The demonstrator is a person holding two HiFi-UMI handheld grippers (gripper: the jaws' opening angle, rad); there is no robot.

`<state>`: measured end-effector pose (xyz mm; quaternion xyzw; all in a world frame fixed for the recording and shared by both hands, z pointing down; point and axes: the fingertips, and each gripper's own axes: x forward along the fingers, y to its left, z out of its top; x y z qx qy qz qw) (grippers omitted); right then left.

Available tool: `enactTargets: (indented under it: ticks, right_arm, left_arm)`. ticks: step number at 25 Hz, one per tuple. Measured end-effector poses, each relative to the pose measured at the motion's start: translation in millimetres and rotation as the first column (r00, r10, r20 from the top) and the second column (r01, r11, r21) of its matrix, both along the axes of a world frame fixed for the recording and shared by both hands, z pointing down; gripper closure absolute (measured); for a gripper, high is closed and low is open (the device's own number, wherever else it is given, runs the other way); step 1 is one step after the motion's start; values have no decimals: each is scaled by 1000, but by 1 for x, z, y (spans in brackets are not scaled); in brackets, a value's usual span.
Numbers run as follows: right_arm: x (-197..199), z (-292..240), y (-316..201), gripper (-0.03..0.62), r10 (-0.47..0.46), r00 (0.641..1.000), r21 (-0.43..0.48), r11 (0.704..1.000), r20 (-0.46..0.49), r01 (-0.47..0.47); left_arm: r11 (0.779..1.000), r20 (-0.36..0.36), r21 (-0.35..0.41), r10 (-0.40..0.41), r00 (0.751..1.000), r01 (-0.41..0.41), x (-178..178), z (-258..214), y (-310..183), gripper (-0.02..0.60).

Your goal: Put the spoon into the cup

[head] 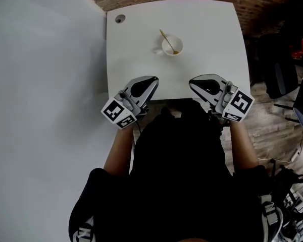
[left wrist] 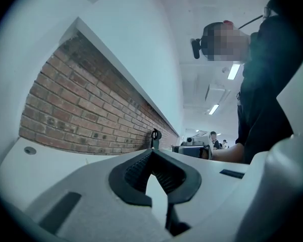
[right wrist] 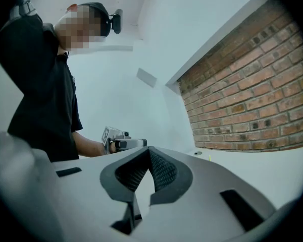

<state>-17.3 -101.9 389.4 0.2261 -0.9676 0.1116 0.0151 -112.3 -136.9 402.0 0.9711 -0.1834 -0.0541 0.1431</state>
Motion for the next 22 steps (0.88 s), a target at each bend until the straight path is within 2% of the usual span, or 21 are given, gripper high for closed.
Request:
enactTargets:
  ticks: [6,9,18,22]
  right_arm:
    - [-37,-9,36,588,53,999,42,998,7,-53]
    - [-51,-3,51,588,80,997,48,996,-5,-80]
    - [-65,1,71,588,137,987,70,989,-81,-132]
    - [-59,8,72,588,165,981,50,986,-100,-161]
  left_arm:
    - [998,-13,39,48,999,-47,-37,-7,32,566]
    - [998,-32,19,61,998,-60,-49,1,39,566]
    - [980,-49,-3,201,978,-201,-37,10,65,566]
    - [967,-21,33,252,968,-251,-23,13,69,566]
